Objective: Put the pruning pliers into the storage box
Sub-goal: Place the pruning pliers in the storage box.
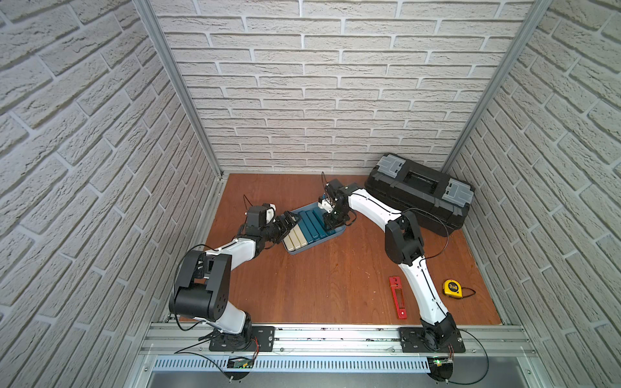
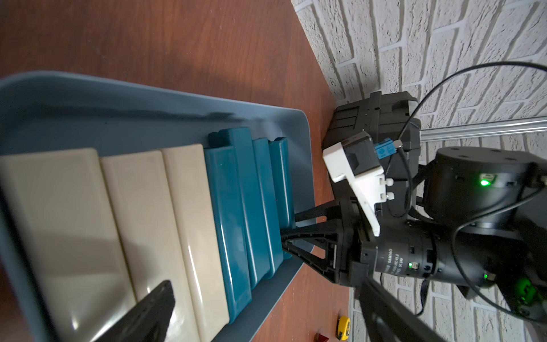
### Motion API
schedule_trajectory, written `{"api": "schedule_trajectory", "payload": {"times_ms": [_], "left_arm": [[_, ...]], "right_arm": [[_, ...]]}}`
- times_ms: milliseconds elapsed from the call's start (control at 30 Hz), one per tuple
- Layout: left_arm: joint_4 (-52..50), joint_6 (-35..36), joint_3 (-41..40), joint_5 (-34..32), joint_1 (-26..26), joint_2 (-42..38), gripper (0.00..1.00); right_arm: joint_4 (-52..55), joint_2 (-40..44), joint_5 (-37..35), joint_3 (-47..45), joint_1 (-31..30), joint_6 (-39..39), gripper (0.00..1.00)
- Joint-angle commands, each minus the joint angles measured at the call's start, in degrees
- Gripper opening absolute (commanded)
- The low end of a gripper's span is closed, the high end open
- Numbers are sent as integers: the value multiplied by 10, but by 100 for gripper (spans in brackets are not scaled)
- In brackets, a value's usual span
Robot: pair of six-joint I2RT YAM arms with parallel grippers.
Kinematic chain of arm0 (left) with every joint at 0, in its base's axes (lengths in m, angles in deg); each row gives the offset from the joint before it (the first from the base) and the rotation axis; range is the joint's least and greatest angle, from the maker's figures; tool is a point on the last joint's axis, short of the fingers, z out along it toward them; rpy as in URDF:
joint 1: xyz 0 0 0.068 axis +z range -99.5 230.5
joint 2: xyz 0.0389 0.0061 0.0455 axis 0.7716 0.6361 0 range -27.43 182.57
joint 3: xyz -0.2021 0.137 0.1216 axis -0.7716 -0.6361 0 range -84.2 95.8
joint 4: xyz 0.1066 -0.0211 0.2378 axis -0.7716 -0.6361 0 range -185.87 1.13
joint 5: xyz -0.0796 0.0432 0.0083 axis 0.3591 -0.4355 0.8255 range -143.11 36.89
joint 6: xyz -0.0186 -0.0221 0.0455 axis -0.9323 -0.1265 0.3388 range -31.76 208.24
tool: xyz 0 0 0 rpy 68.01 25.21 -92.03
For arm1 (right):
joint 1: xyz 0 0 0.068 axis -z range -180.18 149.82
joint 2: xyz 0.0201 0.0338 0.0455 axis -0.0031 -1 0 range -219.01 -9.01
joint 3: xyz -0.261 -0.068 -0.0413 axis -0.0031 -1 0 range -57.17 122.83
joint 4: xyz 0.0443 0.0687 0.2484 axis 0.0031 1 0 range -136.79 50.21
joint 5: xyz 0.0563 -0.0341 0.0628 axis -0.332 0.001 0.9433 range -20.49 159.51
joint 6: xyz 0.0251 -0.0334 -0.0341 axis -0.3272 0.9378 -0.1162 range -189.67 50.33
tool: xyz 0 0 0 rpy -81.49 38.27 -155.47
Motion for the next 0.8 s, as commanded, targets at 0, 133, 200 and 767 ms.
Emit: {"api": "schedule_trajectory", "payload": {"times_ms": [0,133,200,767], "left_arm": [[-61,50,19,-39,-2,-57,98],[-169,106,40,-79,4,-92,98],[-188,107,36,-86,12,-96,98],[-122,62,6,-75,11,-48,98]], "right_arm": [[4,3,4,16,-7,-4,5],[6,-1,8,18,-8,-4,6],[6,-3,10,19,-8,-4,6],[10,-6,18,21,-11,2,10]]}}
